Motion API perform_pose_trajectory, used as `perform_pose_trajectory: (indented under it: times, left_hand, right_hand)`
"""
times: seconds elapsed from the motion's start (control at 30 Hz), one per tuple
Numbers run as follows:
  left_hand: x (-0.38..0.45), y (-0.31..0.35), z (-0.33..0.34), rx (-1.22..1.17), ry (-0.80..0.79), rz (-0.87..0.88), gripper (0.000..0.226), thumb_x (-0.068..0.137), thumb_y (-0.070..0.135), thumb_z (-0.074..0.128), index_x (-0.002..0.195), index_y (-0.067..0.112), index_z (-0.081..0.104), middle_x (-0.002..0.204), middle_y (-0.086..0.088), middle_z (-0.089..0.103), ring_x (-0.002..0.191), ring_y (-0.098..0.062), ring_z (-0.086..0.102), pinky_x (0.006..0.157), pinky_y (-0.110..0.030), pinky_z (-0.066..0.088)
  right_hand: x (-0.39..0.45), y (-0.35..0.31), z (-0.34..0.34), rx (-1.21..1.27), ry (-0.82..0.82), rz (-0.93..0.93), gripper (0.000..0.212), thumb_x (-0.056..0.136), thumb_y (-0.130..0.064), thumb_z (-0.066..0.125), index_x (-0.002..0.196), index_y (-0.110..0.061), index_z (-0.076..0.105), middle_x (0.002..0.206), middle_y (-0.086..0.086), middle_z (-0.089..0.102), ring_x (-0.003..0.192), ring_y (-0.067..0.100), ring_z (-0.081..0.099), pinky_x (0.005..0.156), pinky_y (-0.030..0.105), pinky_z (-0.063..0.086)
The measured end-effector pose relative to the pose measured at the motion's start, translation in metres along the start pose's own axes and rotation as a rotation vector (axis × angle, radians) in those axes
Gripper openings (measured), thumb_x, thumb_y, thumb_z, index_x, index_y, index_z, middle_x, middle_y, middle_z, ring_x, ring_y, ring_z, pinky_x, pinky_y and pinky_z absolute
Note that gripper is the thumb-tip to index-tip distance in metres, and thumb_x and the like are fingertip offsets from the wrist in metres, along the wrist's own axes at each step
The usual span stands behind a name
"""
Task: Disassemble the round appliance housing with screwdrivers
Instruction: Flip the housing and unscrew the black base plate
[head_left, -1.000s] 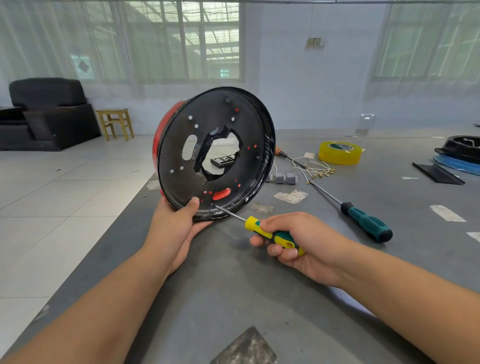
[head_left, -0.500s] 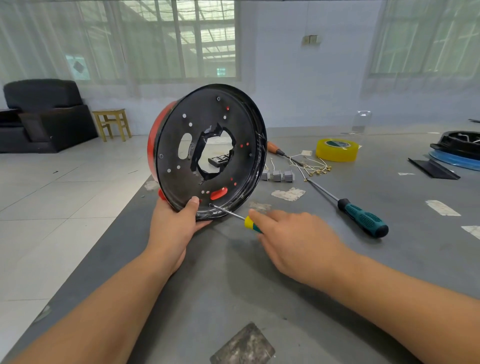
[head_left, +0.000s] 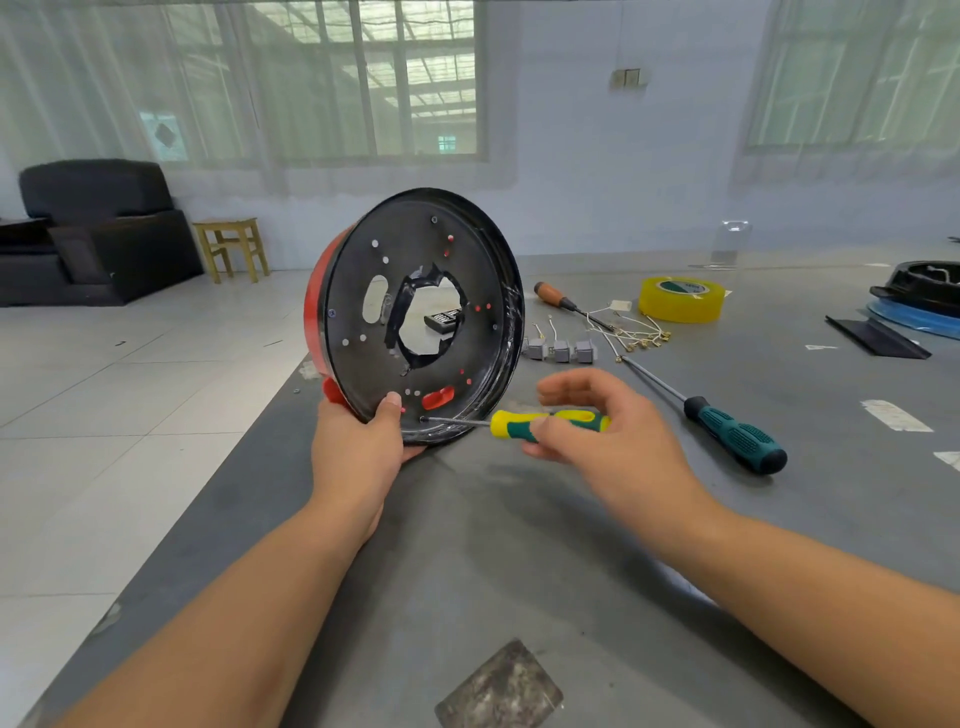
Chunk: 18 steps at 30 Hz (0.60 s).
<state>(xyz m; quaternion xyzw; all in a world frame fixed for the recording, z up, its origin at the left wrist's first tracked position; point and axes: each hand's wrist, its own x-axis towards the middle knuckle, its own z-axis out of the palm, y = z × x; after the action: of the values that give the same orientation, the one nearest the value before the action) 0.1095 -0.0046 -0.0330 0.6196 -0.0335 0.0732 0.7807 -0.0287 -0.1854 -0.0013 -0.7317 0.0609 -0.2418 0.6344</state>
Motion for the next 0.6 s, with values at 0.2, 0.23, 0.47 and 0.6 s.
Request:
perform_pose_trajectory:
  times: [0.2,0.23,0.47,0.6]
  left_hand:
    - [0.005,-0.002,-0.003,0.127,0.044,0.044,0.024,0.099,0.022,0.068,0.109,0.034,0.050,0.114,0.003,0.070,0.102,-0.030,0.075,0.087,-0.053,0.064]
    - [0.006,-0.003,-0.003,0.117,0.048,0.040,0.024,0.099,0.021,0.069,0.109,0.033,0.051,0.115,0.002,0.070,0.098,-0.028,0.076,0.084,-0.051,0.065]
    - [0.007,-0.001,-0.006,0.083,0.041,0.006,0.025,0.101,0.015,0.067,0.109,0.035,0.055,0.120,0.003,0.070,0.095,-0.023,0.076,0.076,-0.046,0.067]
    - [0.006,0.002,-0.008,0.101,0.049,-0.010,0.032,0.102,0.015,0.067,0.132,0.020,0.057,0.124,-0.001,0.071,0.097,-0.026,0.077,0.077,-0.047,0.067]
  right_hand:
    - [-0.001,-0.001,0.002,0.179,-0.034,0.201,0.043,0.089,-0.057,0.066,0.105,-0.018,0.059,0.094,0.017,0.074,0.071,0.027,0.078,0.060,0.034,0.063]
    - [-0.002,-0.003,0.000,-0.008,-0.054,0.184,0.050,0.088,-0.070,0.056,0.102,-0.023,0.056,0.078,0.013,0.075,0.059,0.024,0.074,0.049,0.029,0.057]
    - [0.004,-0.006,-0.022,-0.865,-0.180,-0.360,0.025,0.093,-0.062,0.051,0.103,-0.040,0.048,0.072,-0.009,0.057,0.065,0.007,0.054,0.054,0.021,0.040]
    - [0.010,-0.002,-0.031,-1.248,-0.324,-0.834,0.030,0.097,-0.026,0.067,0.125,-0.022,0.055,0.106,0.002,0.052,0.088,0.021,0.051,0.078,0.037,0.050]
